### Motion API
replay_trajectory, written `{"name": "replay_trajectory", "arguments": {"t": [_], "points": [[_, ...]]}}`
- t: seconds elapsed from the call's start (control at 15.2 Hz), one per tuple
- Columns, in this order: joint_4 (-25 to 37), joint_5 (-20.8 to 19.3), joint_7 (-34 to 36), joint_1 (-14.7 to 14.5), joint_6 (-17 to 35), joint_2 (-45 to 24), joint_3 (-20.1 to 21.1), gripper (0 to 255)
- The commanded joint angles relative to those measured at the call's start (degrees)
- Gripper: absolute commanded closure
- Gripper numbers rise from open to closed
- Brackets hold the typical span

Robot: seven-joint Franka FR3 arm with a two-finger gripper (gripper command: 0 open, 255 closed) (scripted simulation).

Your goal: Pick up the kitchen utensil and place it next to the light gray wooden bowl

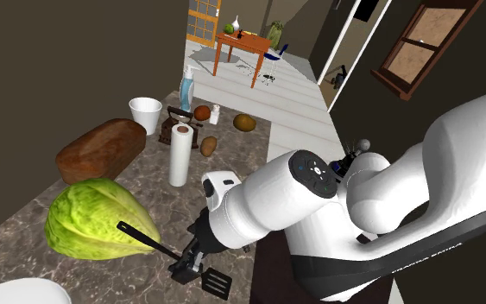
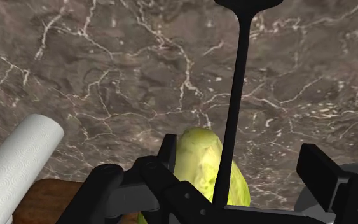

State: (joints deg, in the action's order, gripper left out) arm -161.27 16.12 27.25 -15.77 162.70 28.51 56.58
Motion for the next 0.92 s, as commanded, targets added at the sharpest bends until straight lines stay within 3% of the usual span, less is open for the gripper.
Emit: {"name": "replay_trajectory", "arguments": {"t": [0.0, 0.07, 0.2, 0.33, 0.86], "points": [[0.00, 0.00, 0.00, 0.00, 0.00, 0.00, 0.00, 0], [0.00, 0.00, 0.00, 0.00, 0.00, 0.00, 0.00, 0], [-0.19, 2.27, -1.53, -5.94, -5.72, 5.13, -5.01, 0], [-0.02, 3.42, -2.37, -9.71, -10.89, 9.66, -8.33, 0], [-0.02, 3.43, -2.37, -9.70, -10.90, 9.67, -8.33, 0]]}}
